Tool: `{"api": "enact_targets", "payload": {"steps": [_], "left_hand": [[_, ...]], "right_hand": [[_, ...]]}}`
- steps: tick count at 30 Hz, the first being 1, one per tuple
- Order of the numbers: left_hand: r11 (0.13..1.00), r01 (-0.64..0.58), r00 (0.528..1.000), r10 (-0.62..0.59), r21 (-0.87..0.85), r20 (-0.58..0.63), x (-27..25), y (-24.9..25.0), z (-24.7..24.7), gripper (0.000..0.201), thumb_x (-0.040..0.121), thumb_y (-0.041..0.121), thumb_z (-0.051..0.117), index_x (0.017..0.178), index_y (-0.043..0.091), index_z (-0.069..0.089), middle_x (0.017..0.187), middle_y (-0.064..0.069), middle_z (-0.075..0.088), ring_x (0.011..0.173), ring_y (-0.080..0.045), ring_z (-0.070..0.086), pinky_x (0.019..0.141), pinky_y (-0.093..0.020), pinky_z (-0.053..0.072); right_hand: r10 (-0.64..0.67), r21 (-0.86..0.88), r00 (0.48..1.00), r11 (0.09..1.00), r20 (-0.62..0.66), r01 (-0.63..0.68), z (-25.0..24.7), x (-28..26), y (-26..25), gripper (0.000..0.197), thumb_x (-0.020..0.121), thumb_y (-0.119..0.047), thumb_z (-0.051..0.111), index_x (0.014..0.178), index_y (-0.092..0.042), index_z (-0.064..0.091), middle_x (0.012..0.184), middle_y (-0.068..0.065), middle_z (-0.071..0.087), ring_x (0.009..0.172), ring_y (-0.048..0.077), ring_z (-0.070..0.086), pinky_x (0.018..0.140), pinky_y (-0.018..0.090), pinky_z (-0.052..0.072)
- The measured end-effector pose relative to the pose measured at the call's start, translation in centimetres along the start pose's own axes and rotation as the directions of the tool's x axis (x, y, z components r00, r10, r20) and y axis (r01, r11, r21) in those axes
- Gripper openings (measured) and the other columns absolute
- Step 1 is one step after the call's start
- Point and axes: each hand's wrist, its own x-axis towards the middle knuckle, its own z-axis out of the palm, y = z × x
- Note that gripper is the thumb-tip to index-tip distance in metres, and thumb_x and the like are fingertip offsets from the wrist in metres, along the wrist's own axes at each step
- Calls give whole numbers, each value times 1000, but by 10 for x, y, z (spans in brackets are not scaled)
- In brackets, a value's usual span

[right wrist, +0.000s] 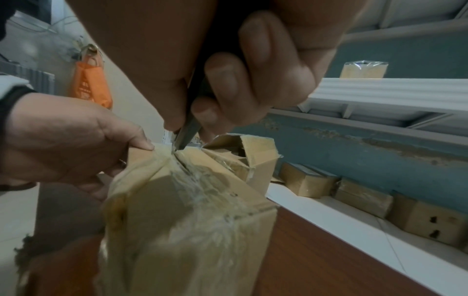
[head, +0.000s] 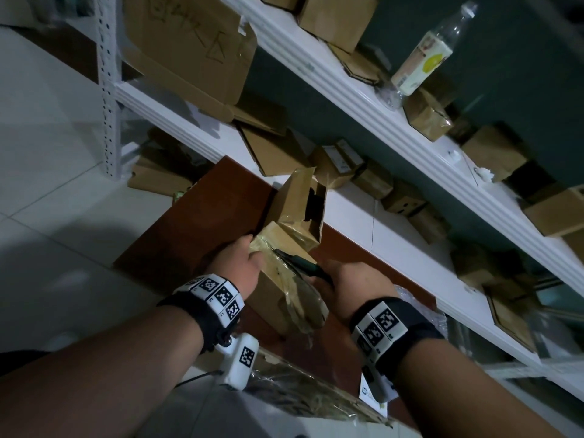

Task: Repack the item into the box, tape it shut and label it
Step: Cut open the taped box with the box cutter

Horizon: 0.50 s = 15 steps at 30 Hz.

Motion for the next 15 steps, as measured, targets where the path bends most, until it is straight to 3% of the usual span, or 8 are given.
{"api": "enact_targets", "payload": {"steps": [2,3,4,5,7,9,13,15], "left_hand": [[998,-25,1000,24,-54,-15,-4,0,0,63,99,28,45,152,49,20,128,2,57,84,-27,65,65,-36,52],[997,-43,999,42,-57,-17,-5,1,1,65,99,27,44,149,58,15,133,0,56,79,-24,65,59,-33,51],[997,-63,998,63,-35,-16,-5,3,1,65,100,26,42,147,62,15,142,-2,51,86,-23,65,62,-33,52],[997,-82,997,82,-1,-17,-5,3,2,63,101,25,40,147,62,18,151,-1,42,100,-23,63,73,-34,54],[988,-133,990,135,73,-32,-7,4,5,55,103,23,37,147,55,32,161,3,26,121,-20,54,89,-30,48],[972,-189,980,197,137,-41,-8,4,7,49,103,22,37,145,47,43,164,6,19,131,-17,47,95,-29,46],[961,-198,980,194,193,40,-11,1,7,52,96,45,45,146,52,34,163,6,20,115,-18,60,89,-33,54],[946,-216,976,206,241,66,-12,-1,9,61,91,56,51,147,54,27,163,5,20,125,-23,55,94,-37,53]], "right_hand": [[-2,-25,1000,1000,20,2,2,-4,4,28,98,-51,42,111,-33,60,87,-5,64,81,20,62,71,36,56],[-2,-27,1000,1000,27,2,3,-7,7,27,99,-50,42,111,-33,60,89,-4,65,82,21,63,72,38,57],[0,-23,1000,1000,28,1,4,-9,9,26,99,-49,42,110,-34,59,89,-4,66,82,21,64,73,39,57],[1,-19,1000,1000,26,-1,5,-12,11,25,99,-49,42,110,-34,59,88,-5,67,81,21,64,73,39,57],[0,-16,1000,1000,22,0,6,-15,13,24,99,-49,41,108,-34,58,87,-5,67,80,20,64,73,40,57],[-2,-23,1000,1000,15,2,6,-15,14,25,98,-50,41,108,-34,58,87,-5,67,80,21,63,72,39,57],[12,-35,1000,999,6,-12,7,-15,18,28,97,-53,41,109,-35,58,88,-4,67,82,22,64,74,40,57],[20,-45,1000,999,13,-20,6,-16,20,28,96,-55,41,109,-36,58,89,-5,68,83,23,64,74,40,57]]}}
